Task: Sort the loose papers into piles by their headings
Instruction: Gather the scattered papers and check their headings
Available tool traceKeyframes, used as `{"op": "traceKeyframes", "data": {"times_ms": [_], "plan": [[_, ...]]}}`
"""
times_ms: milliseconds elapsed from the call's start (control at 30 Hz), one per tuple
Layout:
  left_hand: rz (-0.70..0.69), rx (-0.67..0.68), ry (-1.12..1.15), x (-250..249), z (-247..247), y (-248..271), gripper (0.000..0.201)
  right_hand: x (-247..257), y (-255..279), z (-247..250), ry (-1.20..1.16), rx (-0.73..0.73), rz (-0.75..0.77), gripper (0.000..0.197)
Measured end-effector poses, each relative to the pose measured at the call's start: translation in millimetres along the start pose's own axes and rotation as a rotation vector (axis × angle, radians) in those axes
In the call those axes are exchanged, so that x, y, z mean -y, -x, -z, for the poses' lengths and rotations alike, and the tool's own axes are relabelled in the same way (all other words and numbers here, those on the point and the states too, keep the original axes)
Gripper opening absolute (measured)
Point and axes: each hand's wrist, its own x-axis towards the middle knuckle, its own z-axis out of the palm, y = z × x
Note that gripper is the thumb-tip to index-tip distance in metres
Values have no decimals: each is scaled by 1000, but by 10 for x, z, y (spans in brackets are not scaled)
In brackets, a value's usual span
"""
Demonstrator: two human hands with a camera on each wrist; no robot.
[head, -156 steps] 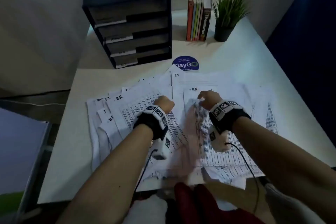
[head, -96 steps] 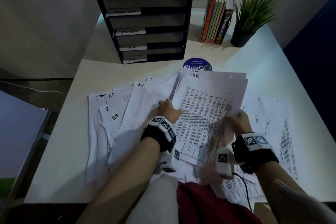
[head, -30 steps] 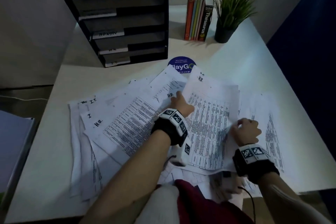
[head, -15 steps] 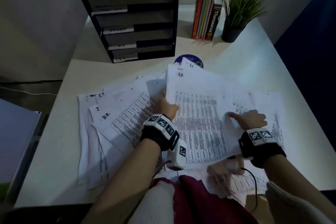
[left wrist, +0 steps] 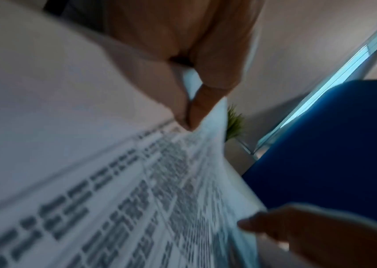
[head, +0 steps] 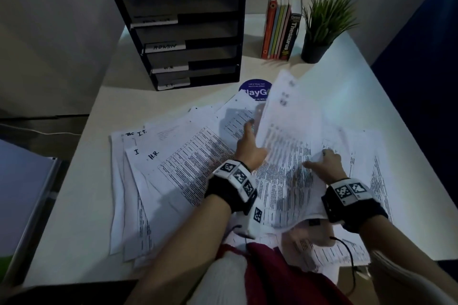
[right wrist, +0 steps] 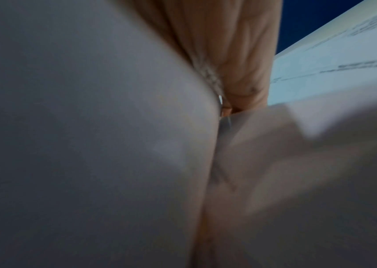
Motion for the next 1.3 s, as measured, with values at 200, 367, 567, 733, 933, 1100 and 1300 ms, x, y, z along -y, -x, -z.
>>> {"op": "traceKeyframes", "data": {"times_ms": [200, 367, 567, 733, 933, 1100, 1300], "plan": [[-94, -47, 321, 86, 563, 102, 35, 206, 35, 167, -516, 184, 135, 11], [123, -515, 346, 522, 933, 47, 16, 659, 98, -84, -458, 271, 265, 13], [732, -620, 151, 923, 1085, 288, 84, 892, 221, -564, 110, 191, 396, 26], [745, -667, 158, 1053, 1101, 189, 76, 1035, 449, -824, 75, 349, 463, 18], [657, -647, 111, 1125, 1114, 118, 64, 1109, 660, -847, 37, 352, 507, 47], [734, -676, 100, 1052, 1134, 137, 91, 1095, 250, -438, 208, 76, 374, 34], [754, -629, 57, 1049, 1126, 140, 95, 927, -222, -137, 491, -1, 209, 32]]}}
